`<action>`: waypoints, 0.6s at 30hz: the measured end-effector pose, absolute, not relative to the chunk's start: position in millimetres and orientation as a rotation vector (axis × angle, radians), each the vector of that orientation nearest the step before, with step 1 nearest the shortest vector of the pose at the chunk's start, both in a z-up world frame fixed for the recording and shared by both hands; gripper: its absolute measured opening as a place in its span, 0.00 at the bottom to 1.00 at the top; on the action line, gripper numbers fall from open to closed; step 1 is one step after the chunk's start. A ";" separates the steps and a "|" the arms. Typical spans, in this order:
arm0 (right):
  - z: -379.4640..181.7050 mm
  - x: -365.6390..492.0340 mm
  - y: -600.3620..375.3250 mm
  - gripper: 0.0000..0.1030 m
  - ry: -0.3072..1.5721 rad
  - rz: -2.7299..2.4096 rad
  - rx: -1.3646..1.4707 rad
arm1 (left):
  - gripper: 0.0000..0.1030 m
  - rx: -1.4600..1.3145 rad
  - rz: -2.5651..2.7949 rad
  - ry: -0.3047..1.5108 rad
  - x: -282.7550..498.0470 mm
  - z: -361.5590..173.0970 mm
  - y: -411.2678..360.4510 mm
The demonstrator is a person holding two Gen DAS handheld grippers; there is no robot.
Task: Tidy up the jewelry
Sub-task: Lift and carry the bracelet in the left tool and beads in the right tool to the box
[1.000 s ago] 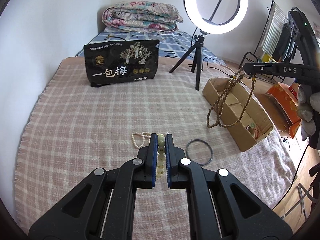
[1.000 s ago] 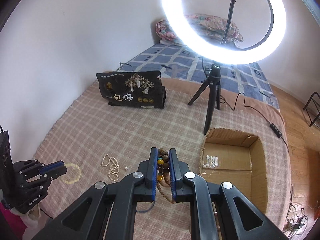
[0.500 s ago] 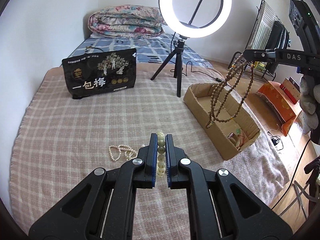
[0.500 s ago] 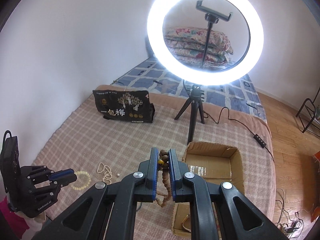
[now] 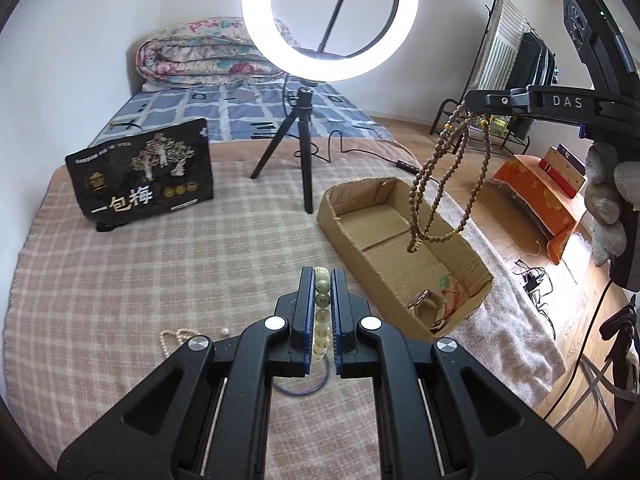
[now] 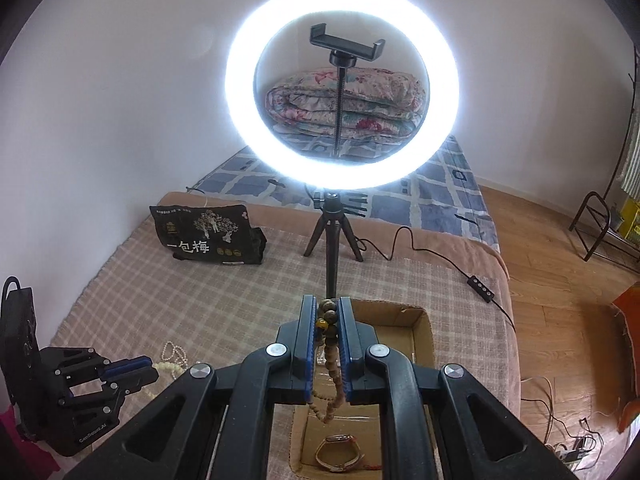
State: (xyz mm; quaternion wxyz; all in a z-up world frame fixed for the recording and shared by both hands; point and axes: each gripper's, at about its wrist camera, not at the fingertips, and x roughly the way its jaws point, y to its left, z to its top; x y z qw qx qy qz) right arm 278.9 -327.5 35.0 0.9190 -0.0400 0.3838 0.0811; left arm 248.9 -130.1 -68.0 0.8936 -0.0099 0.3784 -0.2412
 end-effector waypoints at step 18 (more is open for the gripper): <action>-18.5 302.4 -389.9 0.08 0.858 0.063 -0.048 | 0.05 -0.052 -0.617 0.810 296.1 -88.7 -213.9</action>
